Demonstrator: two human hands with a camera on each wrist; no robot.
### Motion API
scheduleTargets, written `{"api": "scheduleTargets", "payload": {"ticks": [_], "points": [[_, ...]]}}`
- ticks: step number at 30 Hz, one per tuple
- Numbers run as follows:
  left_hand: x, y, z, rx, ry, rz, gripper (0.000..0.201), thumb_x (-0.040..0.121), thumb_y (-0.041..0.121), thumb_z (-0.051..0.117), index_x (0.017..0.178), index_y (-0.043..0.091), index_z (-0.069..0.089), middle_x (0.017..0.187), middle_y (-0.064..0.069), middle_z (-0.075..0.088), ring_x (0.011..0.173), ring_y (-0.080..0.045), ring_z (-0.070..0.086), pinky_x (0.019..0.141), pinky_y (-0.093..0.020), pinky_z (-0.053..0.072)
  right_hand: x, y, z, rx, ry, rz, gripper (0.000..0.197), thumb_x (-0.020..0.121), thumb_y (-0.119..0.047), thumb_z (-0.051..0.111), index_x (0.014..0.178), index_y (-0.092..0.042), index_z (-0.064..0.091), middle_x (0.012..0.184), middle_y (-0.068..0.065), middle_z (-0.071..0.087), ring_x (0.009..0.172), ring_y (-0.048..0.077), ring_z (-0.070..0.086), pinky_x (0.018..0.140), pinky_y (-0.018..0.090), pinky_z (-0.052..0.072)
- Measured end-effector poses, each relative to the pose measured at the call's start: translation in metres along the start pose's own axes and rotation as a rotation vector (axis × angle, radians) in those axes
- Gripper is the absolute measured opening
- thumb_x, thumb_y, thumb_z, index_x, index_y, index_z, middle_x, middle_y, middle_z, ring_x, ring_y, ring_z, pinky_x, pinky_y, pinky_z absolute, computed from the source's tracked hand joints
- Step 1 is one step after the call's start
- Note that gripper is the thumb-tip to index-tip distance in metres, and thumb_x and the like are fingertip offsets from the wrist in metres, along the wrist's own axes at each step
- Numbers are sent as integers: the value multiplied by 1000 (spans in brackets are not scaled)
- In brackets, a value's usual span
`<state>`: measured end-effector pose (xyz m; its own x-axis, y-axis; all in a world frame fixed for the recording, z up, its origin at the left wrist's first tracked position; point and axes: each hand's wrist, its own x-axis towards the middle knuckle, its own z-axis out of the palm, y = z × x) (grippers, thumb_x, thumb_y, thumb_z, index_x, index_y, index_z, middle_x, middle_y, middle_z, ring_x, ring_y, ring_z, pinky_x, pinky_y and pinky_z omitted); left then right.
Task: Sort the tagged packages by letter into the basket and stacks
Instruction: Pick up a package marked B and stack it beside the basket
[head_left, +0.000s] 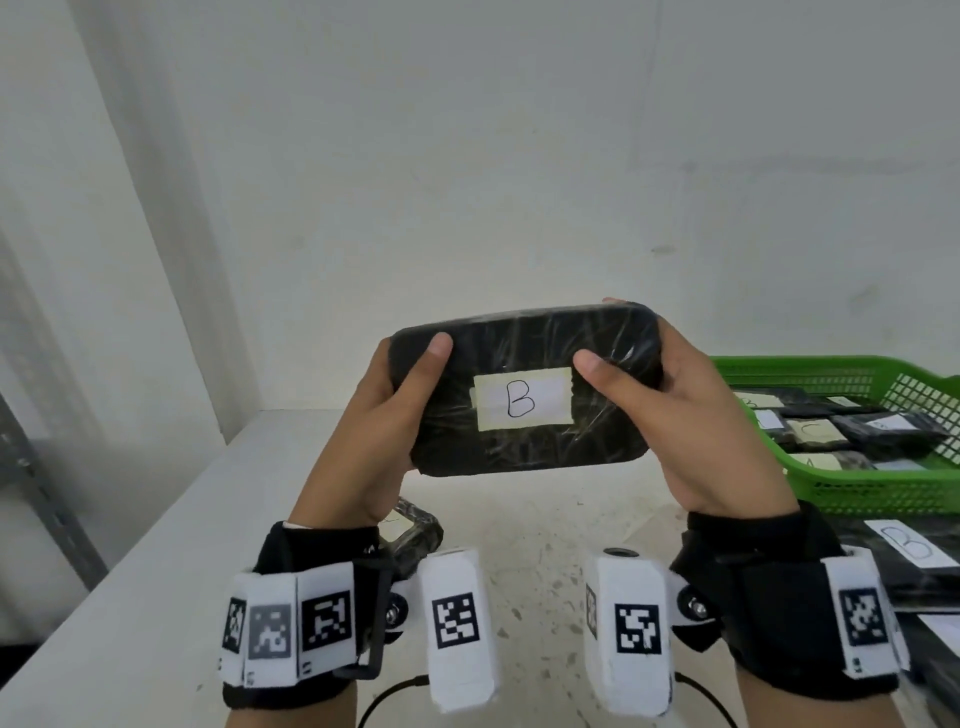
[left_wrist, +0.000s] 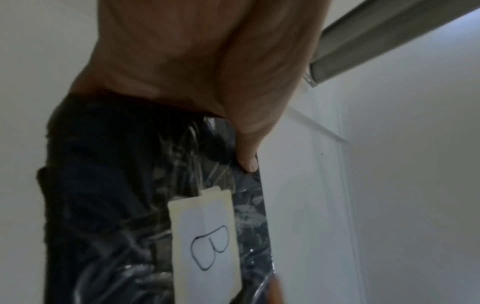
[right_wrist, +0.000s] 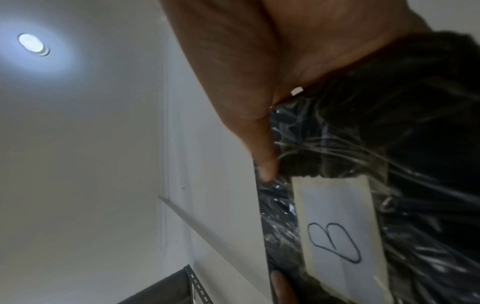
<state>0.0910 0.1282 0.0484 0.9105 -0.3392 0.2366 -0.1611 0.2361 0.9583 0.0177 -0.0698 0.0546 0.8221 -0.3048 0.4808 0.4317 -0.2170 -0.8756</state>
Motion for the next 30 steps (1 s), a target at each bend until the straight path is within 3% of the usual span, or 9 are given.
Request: {"api": "scheduleTargets", "payload": {"ticks": [4,10,13,17,19,24,27,29,30], "points": [[0,-4,7,77,67,112,54,76,57,59,118,25,62,112,1,72,107,-17,69,84,-44,59,-3,-5,6,25,61,29,59,66,-54,71,115,-23,61,105,-7,71,99,4,67,85,21,52],[-1,1,12,49,27,124,68,78,72,58,126,24,59,120,3,70,113,-15,66,98,-48,52,-1,2,13,3,209,-55,54,76,-45,68,120,-16,59,109,-3,70,102,5,66,91,24,52],[-2,3,11,29,59,161,58,79,63,58,123,24,59,118,5,70,112,-13,66,99,-45,52,-2,-1,12,-5,165,-43,60,74,-49,68,126,-22,57,112,-9,69,107,0,64,96,25,50],[-3,2,8,-38,38,281,55,74,47,69,121,20,57,114,4,71,111,-14,66,84,-29,54,-4,-13,5,66,-27,192,82,58,-77,54,129,-36,53,122,-14,66,119,9,59,107,50,42],[-4,2,6,-40,3,324,56,73,42,68,122,18,55,116,1,69,111,-17,66,82,-26,53,-4,-18,2,120,-52,278,85,53,-82,44,122,-35,58,116,-10,70,115,13,63,104,53,44],[-4,1,6,-7,-18,313,59,77,51,59,124,15,52,123,-6,65,111,-18,65,86,-34,53,-3,-17,0,133,1,303,62,69,-68,60,107,-19,66,98,1,72,99,20,68,99,50,51],[-3,2,3,28,-80,144,65,79,67,50,126,23,59,128,2,67,122,-17,60,108,-49,38,-4,-16,2,159,43,218,41,72,-54,69,97,-22,68,96,-3,73,91,13,68,97,44,52],[-4,2,1,23,-132,21,67,67,68,56,122,29,62,123,10,69,118,-12,61,109,-52,29,-5,-16,4,178,73,172,33,68,-47,67,89,-22,65,92,-4,71,85,10,67,91,38,51],[-3,2,-1,8,-141,-2,67,64,63,60,120,26,62,117,10,71,111,-12,62,106,-52,32,-4,-16,5,181,67,162,31,70,-46,69,90,-22,64,91,-5,70,84,8,66,90,36,51]]}}
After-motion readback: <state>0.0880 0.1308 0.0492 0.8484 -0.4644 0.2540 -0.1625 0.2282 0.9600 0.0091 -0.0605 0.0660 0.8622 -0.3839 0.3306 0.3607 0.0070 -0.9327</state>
